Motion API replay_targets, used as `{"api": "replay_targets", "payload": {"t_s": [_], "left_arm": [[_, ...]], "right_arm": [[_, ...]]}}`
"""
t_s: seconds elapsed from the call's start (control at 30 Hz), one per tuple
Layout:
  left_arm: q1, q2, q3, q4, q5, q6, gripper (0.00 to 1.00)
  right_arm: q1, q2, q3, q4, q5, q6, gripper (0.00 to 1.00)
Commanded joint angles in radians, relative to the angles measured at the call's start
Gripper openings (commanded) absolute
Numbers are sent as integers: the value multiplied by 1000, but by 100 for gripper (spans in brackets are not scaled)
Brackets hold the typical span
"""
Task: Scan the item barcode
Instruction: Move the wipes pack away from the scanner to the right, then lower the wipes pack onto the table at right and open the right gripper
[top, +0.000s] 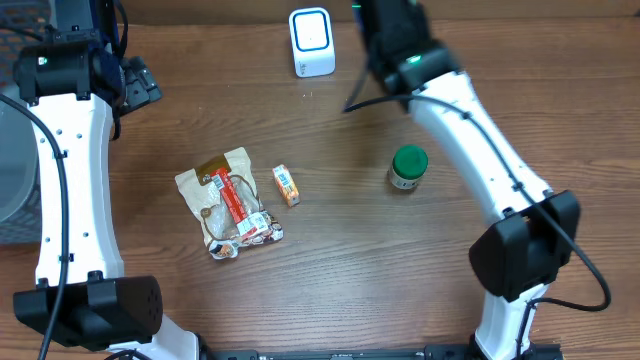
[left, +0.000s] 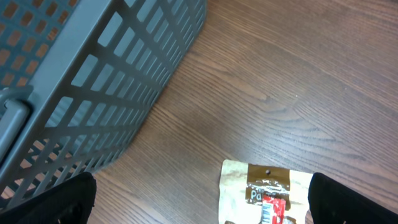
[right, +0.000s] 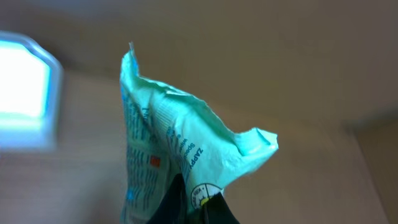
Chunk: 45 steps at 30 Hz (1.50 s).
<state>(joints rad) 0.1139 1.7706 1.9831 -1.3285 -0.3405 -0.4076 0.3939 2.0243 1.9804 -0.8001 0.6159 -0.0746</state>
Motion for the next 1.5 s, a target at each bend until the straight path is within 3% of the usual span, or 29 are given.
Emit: {"api": "replay_targets", "payload": {"t_s": [0.0,0.17,0.3,0.67,0.73,0.8,0.87,0.97,1.27,1.37,1.47], "left_arm": [[2,-26,20,0,1,11,100],[2,-26,20,0,1,11,100],[2,-26,20,0,1,11,100],[2,-26,20,0,1,11,100],[2,-26,20,0,1,11,100],[2,-26,20,0,1,11,100],[2,-26,20,0,1,11,100],[2,-26,20,0,1,11,100],[2,-26,20,0,1,11,100],[2,-26,20,0,1,11,100],[2,-26,20,0,1,11,100]], "right_arm": [[-103,21,-29,-193,-103,132,4],[-209,24,-51,-452,-303,132,4],[-266,24,-80,-575,-330,154,4],[-300,26,-283,-550,-317,157,5],[-300,26,-317,-528,-298,157,17],[-300,26,-338,-512,-295,157,22],[-300,26,-343,-492,-295,159,45],[-300,25,-342,-461,-246,269,58],[-300,23,-132,-607,-310,394,62],[-300,21,10,-684,-466,410,64],[-300,21,80,-716,-632,471,72]]}}
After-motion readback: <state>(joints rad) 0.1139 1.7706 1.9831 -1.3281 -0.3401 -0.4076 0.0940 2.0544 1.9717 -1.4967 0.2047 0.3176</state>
